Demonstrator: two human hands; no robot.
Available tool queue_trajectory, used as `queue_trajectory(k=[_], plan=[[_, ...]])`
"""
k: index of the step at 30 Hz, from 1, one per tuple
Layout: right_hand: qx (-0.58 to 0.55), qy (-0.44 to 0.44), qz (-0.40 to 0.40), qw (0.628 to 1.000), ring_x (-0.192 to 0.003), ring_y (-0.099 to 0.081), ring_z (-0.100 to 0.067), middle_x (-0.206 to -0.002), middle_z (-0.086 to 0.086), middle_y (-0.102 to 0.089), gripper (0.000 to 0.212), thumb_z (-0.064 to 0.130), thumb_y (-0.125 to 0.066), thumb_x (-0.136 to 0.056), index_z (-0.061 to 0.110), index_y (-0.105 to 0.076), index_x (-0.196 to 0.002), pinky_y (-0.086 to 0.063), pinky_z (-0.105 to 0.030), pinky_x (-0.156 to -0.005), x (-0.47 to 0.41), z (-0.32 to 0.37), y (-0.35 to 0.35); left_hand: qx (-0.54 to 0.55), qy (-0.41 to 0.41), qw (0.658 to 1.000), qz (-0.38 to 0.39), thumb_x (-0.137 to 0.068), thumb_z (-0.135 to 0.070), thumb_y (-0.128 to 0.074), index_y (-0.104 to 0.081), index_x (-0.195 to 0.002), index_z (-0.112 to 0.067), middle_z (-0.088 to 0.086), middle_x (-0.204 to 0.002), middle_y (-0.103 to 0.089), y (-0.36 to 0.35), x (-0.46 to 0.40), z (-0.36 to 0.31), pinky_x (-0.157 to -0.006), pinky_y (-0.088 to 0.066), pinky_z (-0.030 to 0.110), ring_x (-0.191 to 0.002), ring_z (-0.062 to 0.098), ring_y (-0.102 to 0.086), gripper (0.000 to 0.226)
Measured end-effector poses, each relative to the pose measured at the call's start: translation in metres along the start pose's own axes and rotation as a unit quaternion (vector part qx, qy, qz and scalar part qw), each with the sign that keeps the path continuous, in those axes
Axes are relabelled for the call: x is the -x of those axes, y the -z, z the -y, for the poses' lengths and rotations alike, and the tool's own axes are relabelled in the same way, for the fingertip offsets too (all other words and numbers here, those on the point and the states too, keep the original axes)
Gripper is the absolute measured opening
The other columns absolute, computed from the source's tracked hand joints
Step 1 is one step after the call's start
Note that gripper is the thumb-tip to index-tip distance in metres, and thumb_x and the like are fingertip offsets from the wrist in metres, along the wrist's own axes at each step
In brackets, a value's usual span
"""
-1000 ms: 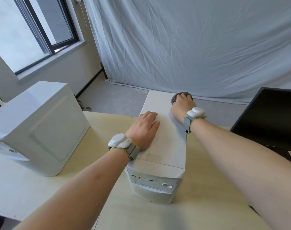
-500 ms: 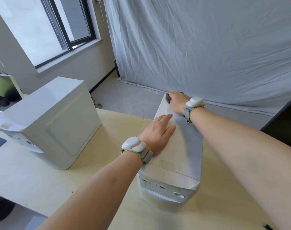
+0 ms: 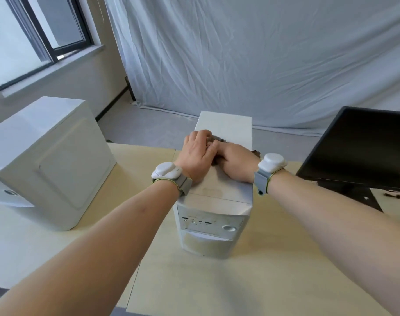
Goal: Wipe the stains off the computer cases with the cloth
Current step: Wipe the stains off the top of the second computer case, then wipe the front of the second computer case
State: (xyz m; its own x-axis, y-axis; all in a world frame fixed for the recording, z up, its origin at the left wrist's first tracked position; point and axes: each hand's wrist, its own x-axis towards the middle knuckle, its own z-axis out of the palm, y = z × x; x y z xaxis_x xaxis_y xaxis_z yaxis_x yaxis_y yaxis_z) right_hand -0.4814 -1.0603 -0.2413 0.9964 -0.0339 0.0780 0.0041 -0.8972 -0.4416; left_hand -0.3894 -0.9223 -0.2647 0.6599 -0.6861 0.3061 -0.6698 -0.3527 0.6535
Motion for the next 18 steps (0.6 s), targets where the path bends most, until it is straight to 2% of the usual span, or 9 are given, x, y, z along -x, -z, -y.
queue_trajectory(k=[2, 3, 6, 8, 10, 12, 14, 16, 18], plan=[[0.006, -0.004, -0.014, 1.000, -0.111, -0.058, -0.021, -0.123, 0.005, -0.066, 0.037, 0.010, -0.043, -0.093, 0.025, -0.064, -0.120, -0.047, -0.037, -0.093, 0.031, 0.013, -0.005, 0.018, -0.008, 1.000, 0.015, -0.090, -0.060, -0.027, -0.051, -0.131, -0.008, 0.012, -0.126, -0.052, 0.000, 0.003, -0.001, -0.101, -0.035, 0.034, -0.118, 0.027, -0.045, 0.070], [0.008, 0.007, -0.018, 1.000, -0.114, -0.057, -0.021, -0.128, 0.004, -0.064, 0.038, 0.012, -0.042, -0.093, 0.024, -0.065, -0.121, -0.047, -0.038, -0.096, 0.037, 0.016, -0.007, 0.029, 0.006, 0.999, 0.016, -0.091, -0.059, -0.028, -0.053, -0.127, -0.010, 0.010, -0.124, -0.054, 0.001, 0.002, 0.001, -0.101, -0.036, 0.034, -0.117, 0.026, -0.047, 0.067], [0.005, -0.040, -0.061, 0.997, -0.131, -0.050, -0.020, -0.135, 0.000, -0.064, 0.041, 0.006, -0.044, -0.094, 0.018, -0.067, -0.126, -0.043, -0.042, -0.107, 0.067, 0.026, -0.019, 0.049, 0.019, 0.997, 0.065, -0.091, -0.057, -0.029, -0.060, -0.110, -0.009, 0.004, -0.110, -0.057, 0.009, 0.000, -0.004, -0.099, -0.041, 0.039, -0.105, 0.022, -0.051, 0.060], [-0.019, -0.077, -0.108, 0.991, -0.135, -0.048, -0.018, -0.136, -0.001, -0.064, 0.044, 0.002, -0.044, -0.094, 0.017, -0.068, -0.128, -0.040, -0.038, -0.111, 0.086, 0.035, -0.028, 0.025, 0.030, 0.990, 0.135, -0.090, -0.059, -0.028, -0.060, -0.111, -0.003, 0.008, -0.111, -0.057, 0.015, -0.001, -0.012, -0.098, -0.040, 0.039, -0.103, 0.024, -0.051, 0.067], [-0.037, -0.096, -0.187, 0.977, -0.131, -0.052, -0.019, -0.132, -0.002, -0.066, 0.044, 0.003, -0.043, -0.093, 0.014, -0.069, -0.128, -0.041, -0.037, -0.110, 0.100, 0.046, -0.044, -0.009, 0.018, 0.982, 0.188, -0.093, -0.057, -0.028, -0.059, -0.111, 0.002, 0.016, -0.114, -0.058, 0.020, 0.002, -0.016, -0.097, -0.038, 0.039, -0.107, 0.030, -0.051, 0.069], [-0.034, -0.114, -0.273, 0.955, -0.126, -0.056, -0.021, -0.127, -0.004, -0.069, 0.043, 0.005, -0.043, -0.091, 0.011, -0.071, -0.124, -0.041, -0.037, -0.110, 0.110, 0.051, -0.062, -0.048, -0.014, 0.981, 0.187, -0.093, -0.052, -0.025, -0.058, -0.105, 0.004, 0.018, -0.108, -0.058, 0.018, 0.011, -0.013, -0.095, -0.038, 0.040, -0.104, 0.034, -0.050, 0.065], [-0.026, -0.130, -0.345, 0.929, -0.123, -0.057, -0.022, -0.123, -0.005, -0.070, 0.041, 0.003, -0.045, -0.091, 0.008, -0.071, -0.122, -0.040, -0.035, -0.110, 0.119, 0.059, -0.084, -0.089, -0.059, 0.980, 0.171, -0.099, -0.042, -0.030, -0.060, -0.103, -0.002, 0.013, -0.106, -0.060, 0.015, 0.029, -0.002, -0.093, -0.035, 0.038, -0.102, 0.033, -0.051, 0.051], [-0.011, -0.124, -0.373, 0.919, -0.122, -0.055, -0.022, -0.122, -0.007, -0.069, 0.038, 0.001, -0.046, -0.091, 0.005, -0.069, -0.122, -0.038, -0.034, -0.110, 0.125, 0.065, -0.092, -0.104, -0.087, 0.979, 0.150, -0.104, -0.030, -0.037, -0.061, -0.102, -0.004, 0.008, -0.108, -0.061, 0.010, 0.037, 0.002, -0.092, -0.036, 0.035, -0.100, 0.030, -0.052, 0.035], [0.012, -0.112, -0.379, 0.919, -0.123, -0.052, -0.024, -0.124, -0.009, -0.066, 0.037, 0.000, -0.046, -0.093, 0.003, -0.065, -0.124, -0.035, -0.035, -0.112, 0.130, 0.072, -0.100, -0.111, -0.109, 0.978, 0.136, -0.104, -0.024, -0.039, -0.061, -0.100, -0.005, 0.007, -0.113, -0.062, 0.008, 0.041, 0.005, -0.096, -0.038, 0.038, -0.101, 0.030, -0.052, 0.030]])
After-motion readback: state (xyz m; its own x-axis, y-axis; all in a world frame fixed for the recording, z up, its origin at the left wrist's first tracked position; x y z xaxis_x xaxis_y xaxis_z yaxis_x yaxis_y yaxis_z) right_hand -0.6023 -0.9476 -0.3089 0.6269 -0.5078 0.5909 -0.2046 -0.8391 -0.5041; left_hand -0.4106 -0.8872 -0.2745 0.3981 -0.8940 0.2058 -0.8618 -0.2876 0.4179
